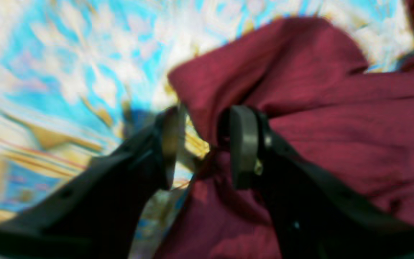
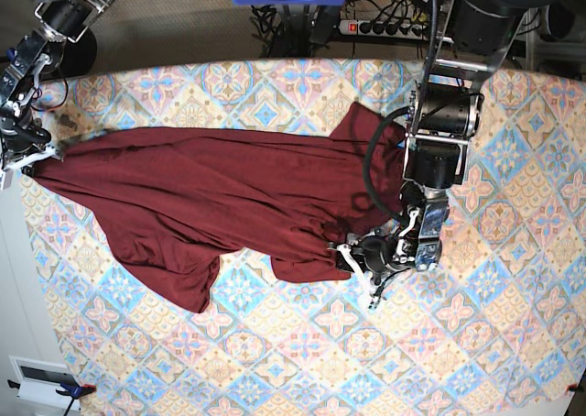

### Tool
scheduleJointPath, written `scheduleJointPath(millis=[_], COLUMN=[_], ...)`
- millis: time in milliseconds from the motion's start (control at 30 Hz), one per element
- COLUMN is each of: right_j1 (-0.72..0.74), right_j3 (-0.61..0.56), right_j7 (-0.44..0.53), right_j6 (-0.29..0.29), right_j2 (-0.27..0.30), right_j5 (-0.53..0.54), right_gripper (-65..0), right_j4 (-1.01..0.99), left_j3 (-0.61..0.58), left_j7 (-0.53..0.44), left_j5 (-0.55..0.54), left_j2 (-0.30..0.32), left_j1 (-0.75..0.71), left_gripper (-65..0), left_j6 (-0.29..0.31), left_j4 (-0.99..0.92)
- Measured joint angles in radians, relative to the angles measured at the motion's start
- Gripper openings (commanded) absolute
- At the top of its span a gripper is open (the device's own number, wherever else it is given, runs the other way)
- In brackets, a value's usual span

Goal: Layout the t-shirt on the table in an organized manner, then fold the t-shirt properly
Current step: 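Release, regrasp the shirt hem with the left gripper and pull it outward, then grasp the shirt collar area with both grippers and lift it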

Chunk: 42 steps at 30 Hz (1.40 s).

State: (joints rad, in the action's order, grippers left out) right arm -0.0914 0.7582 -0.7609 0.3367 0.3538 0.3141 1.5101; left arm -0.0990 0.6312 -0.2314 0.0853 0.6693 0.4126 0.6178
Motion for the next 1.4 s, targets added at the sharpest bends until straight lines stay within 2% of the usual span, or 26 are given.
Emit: scheduleJointPath(millis=[133,267,333,433,500,567,633,700,767,867,1000,1167,1200,1333,1400], right_j1=[0.000,0.000,0.000,0.000,0.000,0.000,0.000,-0.001,-0.003,0.000,0.002,0.002,0.003,-0.006,-0.005], right_j3=[-0.001,-0.001,-0.001,-0.001,-0.001,-0.001,-0.001,-0.003,-0.002,-0.004,-0.006,-0.006,-0.006,0.006,0.005], right_j7=[0.000,0.000,0.000,0.000,0.000,0.000,0.000,0.000,0.000,0.002,0.005,0.005,0.008,0.000,0.001], right_j6=[0.000,0.000,0.000,0.000,0.000,0.000,0.000,0.000,0.000,0.009,0.015,0.023,0.006,-0.008,-0.006], right_j2=[-0.001,-0.001,-0.002,-0.002,-0.002,-0.002,-0.002,-0.002,-0.002,-0.003,-0.006,-0.006,-0.007,0.003,0.000], right_j5=[0.000,0.000,0.000,0.000,0.000,0.000,0.000,0.000,0.000,0.015,0.022,0.031,0.014,-0.005,-0.002], right_gripper=[-65.0,-65.0,-65.0,-65.0,-65.0,-65.0,-65.0,-65.0,-65.0,-65.0,-65.0,-65.0,-65.0,-65.0,-65.0], right_j4=[0.000,0.000,0.000,0.000,0.000,0.000,0.000,0.000,0.000,0.000,0.001,0.001,0.002,0.002,0.002], left_j3=[0.001,0.001,-0.041,-0.070,-0.032,0.037,0.109,0.183,0.254,0.321,0.379,0.451,0.473,0.543,0.564], left_j7=[-0.072,-0.163,-0.186,-0.186,-0.179,-0.103,-0.061,0.054,0.105,0.192,0.319,0.380,0.384,0.380,0.383], left_j5=[0.000,-0.008,-0.021,-0.026,-0.030,-0.034,-0.081,-0.118,-0.154,-0.203,-0.276,-0.348,-0.356,-0.348,-0.344], left_j2=[-0.028,-0.055,-0.055,-0.072,-0.076,-0.074,-0.039,0.008,0.063,0.137,0.204,0.290,0.311,0.378,0.383], left_j1=[0.021,0.021,0.024,0.026,0.024,0.007,-0.028,-0.053,-0.064,-0.069,-0.127,-0.168,-0.176,-0.193,-0.196], left_gripper=[-41.4,-42.4,-47.7,-65.0,-64.5,-65.0,-65.0,-65.0,-65.0,-65.0,-65.0,-65.0,-65.0,-65.0,-65.0], left_j6=[-0.003,-0.056,-0.056,-0.061,-0.061,-0.064,-0.063,-0.056,-0.068,-0.061,-0.051,-0.050,-0.049,-0.064,-0.064], left_j4=[-0.064,-0.114,-0.129,-0.128,-0.128,-0.061,0.058,0.218,0.364,0.534,0.715,0.864,0.899,0.927,0.927])
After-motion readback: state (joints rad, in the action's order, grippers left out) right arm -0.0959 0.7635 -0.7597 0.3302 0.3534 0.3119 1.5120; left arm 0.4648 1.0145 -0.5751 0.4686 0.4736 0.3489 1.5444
